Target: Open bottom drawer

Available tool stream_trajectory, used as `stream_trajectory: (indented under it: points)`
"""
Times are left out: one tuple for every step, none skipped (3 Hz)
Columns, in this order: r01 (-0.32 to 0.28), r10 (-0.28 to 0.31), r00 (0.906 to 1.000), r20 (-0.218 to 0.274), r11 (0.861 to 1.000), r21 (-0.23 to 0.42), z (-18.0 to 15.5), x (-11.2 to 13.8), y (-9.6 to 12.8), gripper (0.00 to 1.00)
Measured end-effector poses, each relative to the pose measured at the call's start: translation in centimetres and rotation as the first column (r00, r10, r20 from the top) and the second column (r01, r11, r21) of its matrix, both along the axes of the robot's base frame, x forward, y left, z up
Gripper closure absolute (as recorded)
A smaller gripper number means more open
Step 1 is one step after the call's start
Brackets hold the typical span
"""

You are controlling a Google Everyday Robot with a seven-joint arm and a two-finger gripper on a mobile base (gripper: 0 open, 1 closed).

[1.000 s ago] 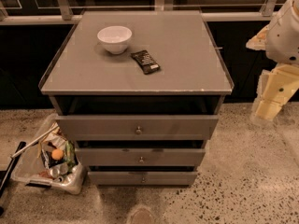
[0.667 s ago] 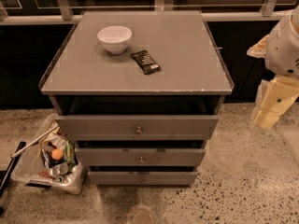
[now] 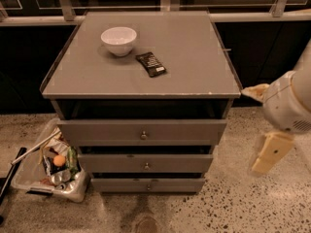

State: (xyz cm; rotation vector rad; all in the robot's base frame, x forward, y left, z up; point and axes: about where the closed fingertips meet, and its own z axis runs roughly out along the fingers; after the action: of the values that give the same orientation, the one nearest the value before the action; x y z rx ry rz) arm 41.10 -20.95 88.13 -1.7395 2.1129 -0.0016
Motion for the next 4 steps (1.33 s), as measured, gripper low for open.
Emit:
stream_trajectory:
  points:
    - [-0.093, 0.092, 0.9956, 0.015, 0.989, 0.114, -3.5, -0.9, 1.5, 0.0]
    - [-0.222, 0.216, 0.9751, 0.05, 0.959, 0.177, -5.6, -1.8, 2.7, 0.0]
    - [-0.293, 0.283, 0.9554, 0.084, 0.945, 0.146, -5.4, -1.8, 2.8, 0.0]
    - [-0.293, 0.283, 0.9554, 0.084, 0.945, 0.146, -5.4, -1.8, 2.8, 0.0]
